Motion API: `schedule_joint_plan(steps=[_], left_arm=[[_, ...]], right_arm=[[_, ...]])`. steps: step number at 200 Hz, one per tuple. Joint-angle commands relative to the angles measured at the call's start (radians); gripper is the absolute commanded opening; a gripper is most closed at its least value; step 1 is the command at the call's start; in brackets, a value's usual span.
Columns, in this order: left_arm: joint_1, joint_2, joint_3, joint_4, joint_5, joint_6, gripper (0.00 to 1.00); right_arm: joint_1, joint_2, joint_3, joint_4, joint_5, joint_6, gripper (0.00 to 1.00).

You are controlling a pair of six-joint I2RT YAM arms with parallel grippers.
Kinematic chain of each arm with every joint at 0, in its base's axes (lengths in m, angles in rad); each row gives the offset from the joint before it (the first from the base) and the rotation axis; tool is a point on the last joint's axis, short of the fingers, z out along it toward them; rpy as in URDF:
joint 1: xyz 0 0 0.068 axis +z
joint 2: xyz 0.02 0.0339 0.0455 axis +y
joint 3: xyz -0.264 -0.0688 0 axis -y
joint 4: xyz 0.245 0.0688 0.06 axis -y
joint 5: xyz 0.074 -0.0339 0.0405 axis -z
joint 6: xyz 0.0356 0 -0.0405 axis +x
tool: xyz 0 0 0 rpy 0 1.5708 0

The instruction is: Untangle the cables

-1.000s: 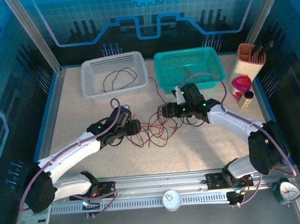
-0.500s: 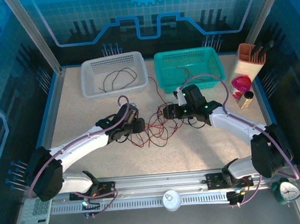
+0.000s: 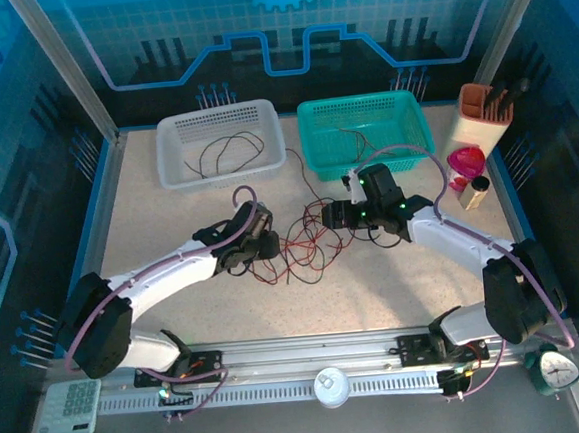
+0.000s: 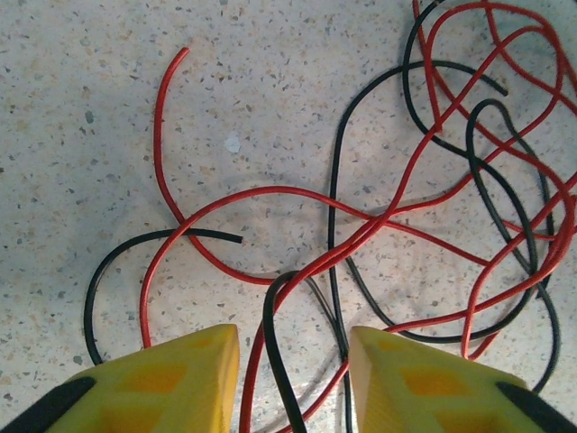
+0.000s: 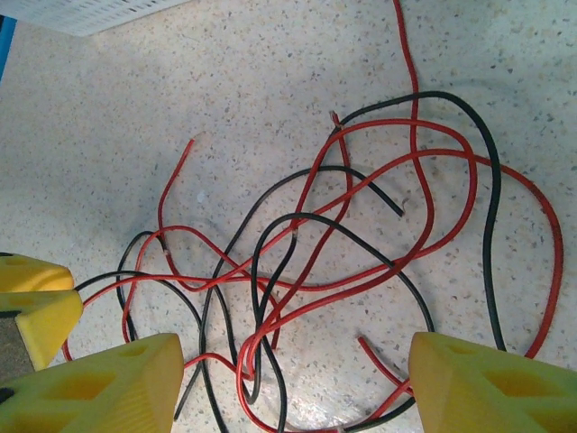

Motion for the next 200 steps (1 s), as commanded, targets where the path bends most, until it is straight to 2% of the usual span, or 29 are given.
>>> schedule_joint_plan(steps=[1, 38, 81, 155, 200], left_arm=[[-0.007, 0.020, 0.025, 0.019, -0.012, 0.015, 0.35], [-0.008, 0.042, 0.030, 0.021, -0.010, 0.024, 0.24], [-0.008, 0.036, 0.063, 0.006, -0.004, 0.038, 0.00], [-0.008, -0.090, 0.234, -0.060, 0.022, 0.135, 0.00], [-0.008, -0.153, 0.276, -0.013, 0.069, 0.146, 0.00]], right_arm=[[-0.011, -0.023, -0.007, -0.001, -0.017, 0.005, 0.68], [-0.013, -0.030, 0.005, -0.006, -0.025, 0.006, 0.68], [-0.014, -0.059, 0.040, -0.006, -0.059, 0.021, 0.68], [0.017, -0.093, 0.121, 0.007, -0.140, 0.021, 0.68], [0.021, -0.110, 0.136, 0.065, -0.190, 0.053, 0.69]])
